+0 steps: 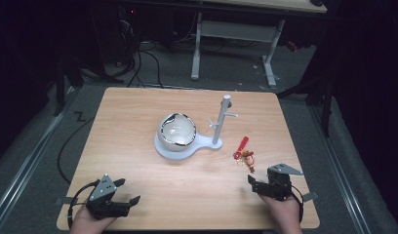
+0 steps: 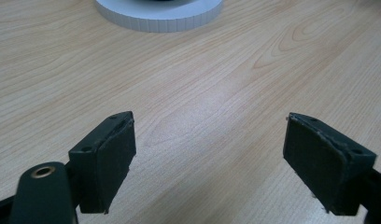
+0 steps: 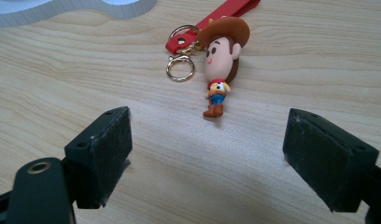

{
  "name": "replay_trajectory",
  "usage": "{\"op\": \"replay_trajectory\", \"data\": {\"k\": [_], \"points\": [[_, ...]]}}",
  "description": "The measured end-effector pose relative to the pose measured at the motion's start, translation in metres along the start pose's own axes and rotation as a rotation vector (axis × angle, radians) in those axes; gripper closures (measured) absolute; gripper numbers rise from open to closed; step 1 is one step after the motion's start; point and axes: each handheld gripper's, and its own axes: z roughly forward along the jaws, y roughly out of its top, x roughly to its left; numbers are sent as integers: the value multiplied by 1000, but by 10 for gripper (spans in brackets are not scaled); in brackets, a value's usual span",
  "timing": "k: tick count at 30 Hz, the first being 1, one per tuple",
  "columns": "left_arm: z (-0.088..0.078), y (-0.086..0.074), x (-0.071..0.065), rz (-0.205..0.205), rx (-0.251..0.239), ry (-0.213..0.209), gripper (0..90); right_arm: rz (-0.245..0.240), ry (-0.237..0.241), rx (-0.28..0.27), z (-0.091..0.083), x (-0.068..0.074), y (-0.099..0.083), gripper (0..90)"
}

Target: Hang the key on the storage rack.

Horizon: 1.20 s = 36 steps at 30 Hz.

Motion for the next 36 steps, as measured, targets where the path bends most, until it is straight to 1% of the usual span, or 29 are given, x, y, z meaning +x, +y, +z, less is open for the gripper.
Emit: {"op": "replay_trajectory", "data": {"k": [5,6,8,9,11,13,16,17,18,19,20,21,22,23,24,25,26,27,28,29,30,31,32,34,36], "points": [[0,0,0,-1,0,1,178,-3,10,0,0,2,1,186],[0,0,0,0,0,1,178,-3,23,-1,1,3,1,221],[-1,0,0,4,1,2,178,-1,26,2,1,3,1,229],[0,0,0,4,1,3,178,2,32,3,2,3,3,257],[0,0,0,5,5,4,178,0,31,2,2,3,4,272],[1,0,-1,8,9,6,178,-8,28,3,7,2,7,339],[2,0,-1,10,13,5,178,-7,34,18,12,0,8,346],[2,0,-1,10,14,6,178,-32,8,22,19,-2,14,365],[2,-1,-1,10,16,6,178,-32,8,22,19,-2,14,365],[2,0,0,11,17,8,178,-40,-14,9,25,-5,20,418],[2,0,0,12,16,9,178,-43,-27,8,30,-5,24,431],[2,0,0,12,16,9,178,-43,-27,8,30,-5,24,431],[1,0,0,10,13,10,178,-42,-57,38,43,-5,30,437],[1,0,0,11,12,11,178,-42,-57,38,43,-5,30,437],[0,-1,1,9,11,12,178,-40,-62,41,51,-5,32,497],[0,-1,1,9,11,12,178,-40,-62,41,51,-5,32,497],[-1,-1,2,7,10,13,178,-37,-57,65,56,-6,33,562],[-1,-1,2,4,7,12,178,-37,-57,65,56,-6,33,562],[-2,-1,2,3,6,13,179,-45,-58,75,57,-4,33,634],[-2,-1,2,4,6,13,179,-60,-71,75,56,-2,33,656],[-2,-1,1,6,6,14,179,-66,-68,61,52,-1,33,674],[-2,-1,1,6,6,14,179,-66,-68,61,52,-1,33,674],[-3,-1,0,12,7,17,179,-73,-69,32,41,1,33,678],[-3,-1,0,12,5,16,179,-84,-68,8,28,0,31,678],[-2,-1,1,12,7,13,179,-75,-68,-4,15,-5,27,678]]}}
